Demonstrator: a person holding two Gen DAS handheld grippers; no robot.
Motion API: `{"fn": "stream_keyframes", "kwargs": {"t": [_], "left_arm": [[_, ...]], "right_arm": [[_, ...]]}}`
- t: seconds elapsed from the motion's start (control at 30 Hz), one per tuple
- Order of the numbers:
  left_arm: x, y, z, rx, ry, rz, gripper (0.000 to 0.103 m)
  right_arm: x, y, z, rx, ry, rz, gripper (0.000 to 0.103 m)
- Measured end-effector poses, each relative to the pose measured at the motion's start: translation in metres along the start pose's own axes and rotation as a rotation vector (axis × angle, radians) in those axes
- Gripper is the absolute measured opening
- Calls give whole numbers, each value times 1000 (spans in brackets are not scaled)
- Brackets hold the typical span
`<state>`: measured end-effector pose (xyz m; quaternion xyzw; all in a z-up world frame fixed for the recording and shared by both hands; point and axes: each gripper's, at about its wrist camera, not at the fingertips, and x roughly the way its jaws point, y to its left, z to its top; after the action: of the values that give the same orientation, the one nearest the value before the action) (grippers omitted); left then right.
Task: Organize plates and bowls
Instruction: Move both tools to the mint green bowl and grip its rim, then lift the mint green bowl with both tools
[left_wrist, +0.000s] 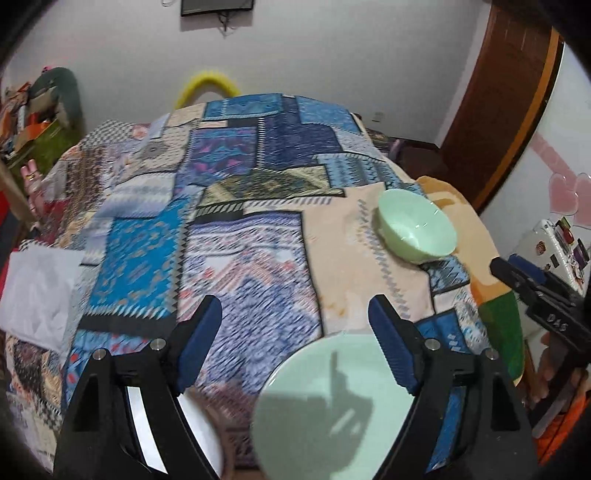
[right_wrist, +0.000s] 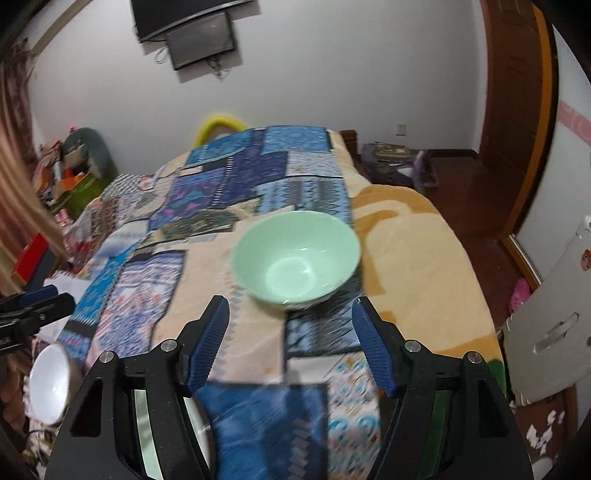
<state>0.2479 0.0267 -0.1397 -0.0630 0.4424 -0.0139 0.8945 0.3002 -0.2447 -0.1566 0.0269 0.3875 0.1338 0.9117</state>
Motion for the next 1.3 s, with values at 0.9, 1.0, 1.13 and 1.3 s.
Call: {"fn": "stream_keyframes", "kwargs": {"t": [0.9, 1.0, 1.13, 1.3], "left_arm": [[137, -57, 62, 104, 132, -113, 45], [141, -63, 62, 102, 130, -138, 45], [148, -70, 65, 108, 131, -138, 45], [167, -67, 66, 72, 177, -148, 40]], "right_arm": [[97, -31, 12, -11, 139, 57, 22], [95, -26, 11, -36, 152, 87, 22], [93, -19, 8, -57, 174, 137, 22], [94, -9, 6, -91, 192, 158, 22]]}}
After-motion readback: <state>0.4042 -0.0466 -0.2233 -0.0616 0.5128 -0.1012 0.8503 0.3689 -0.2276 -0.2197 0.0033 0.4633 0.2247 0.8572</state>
